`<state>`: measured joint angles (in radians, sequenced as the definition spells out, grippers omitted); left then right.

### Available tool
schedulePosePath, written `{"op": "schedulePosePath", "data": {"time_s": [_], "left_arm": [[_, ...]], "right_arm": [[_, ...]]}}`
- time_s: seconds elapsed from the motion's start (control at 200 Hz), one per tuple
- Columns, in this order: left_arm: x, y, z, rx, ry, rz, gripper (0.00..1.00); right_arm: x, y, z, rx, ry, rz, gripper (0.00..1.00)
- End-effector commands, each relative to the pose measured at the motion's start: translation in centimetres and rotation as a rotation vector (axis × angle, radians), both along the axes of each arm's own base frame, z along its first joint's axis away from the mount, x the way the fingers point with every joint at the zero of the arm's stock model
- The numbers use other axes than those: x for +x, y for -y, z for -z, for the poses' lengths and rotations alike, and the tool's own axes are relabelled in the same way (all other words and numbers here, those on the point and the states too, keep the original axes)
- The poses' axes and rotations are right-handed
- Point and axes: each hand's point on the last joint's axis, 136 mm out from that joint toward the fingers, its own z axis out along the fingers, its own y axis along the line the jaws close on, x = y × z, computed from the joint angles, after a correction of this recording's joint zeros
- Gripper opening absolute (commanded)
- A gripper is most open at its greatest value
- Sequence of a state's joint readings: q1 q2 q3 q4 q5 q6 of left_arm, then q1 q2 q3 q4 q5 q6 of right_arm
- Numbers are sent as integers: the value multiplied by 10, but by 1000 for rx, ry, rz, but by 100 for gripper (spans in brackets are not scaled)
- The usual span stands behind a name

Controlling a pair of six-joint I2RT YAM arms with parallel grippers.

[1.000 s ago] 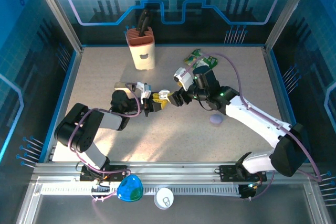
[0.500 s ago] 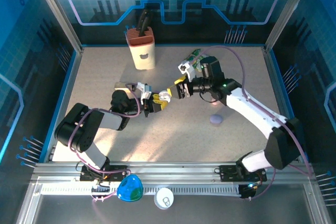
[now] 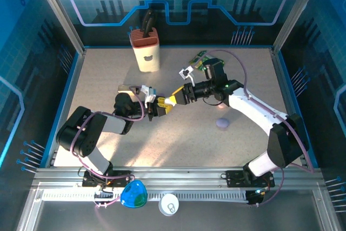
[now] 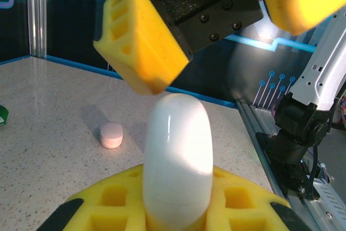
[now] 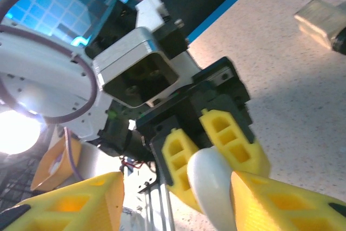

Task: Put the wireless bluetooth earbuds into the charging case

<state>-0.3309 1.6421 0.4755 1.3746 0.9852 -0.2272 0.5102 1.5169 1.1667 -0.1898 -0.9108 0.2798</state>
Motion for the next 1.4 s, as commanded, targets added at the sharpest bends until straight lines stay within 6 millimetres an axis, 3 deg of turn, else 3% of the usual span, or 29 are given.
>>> {"op": "schedulePosePath", "data": {"time_s": [0.0,0.12,0.22,0.29,0.365,0.575,0.635,0.7,0.865,0.915,0.98,1.03,1.151,1.251,1.396], "left_arm": [[1,0,-4,-5,43,4,12],[1,0,-6,-9,34,7,11],[0,0,-9,-16,14,22,12],[-2,1,-12,-21,-4,36,12],[-5,2,-15,-25,-27,62,12],[-7,6,-20,-33,-86,111,12],[-8,6,-20,-33,-85,113,12],[-9,5,-20,-33,-84,113,11],[-8,5,-19,-33,-81,107,12],[-6,5,-19,-33,-74,94,18],[-3,4,-18,-34,-56,67,40],[-2,2,-17,-34,-28,33,48],[3,-6,-15,-22,79,-74,77],[9,-13,-12,-2,155,-176,84],[19,-18,1,55,170,-254,87]], "right_arm": [[-18,2,-14,23,21,-72,55],[-12,8,-13,-19,96,-24,55],[1,13,-6,-64,233,58,64],[-3,11,1,-90,327,39,64],[-5,7,10,-138,375,17,55],[-3,-1,27,-194,375,-21,53],[-2,-1,28,-196,375,-20,48],[-3,-1,25,-180,367,-18,35],[-7,1,22,-154,362,-17,22],[-5,2,21,-151,359,-3,21],[1,5,20,-150,357,39,19],[10,10,21,-151,344,95,18],[46,42,32,-169,226,314,17],[69,75,52,-189,82,458,15],[79,108,97,-335,-69,556,15]]}}
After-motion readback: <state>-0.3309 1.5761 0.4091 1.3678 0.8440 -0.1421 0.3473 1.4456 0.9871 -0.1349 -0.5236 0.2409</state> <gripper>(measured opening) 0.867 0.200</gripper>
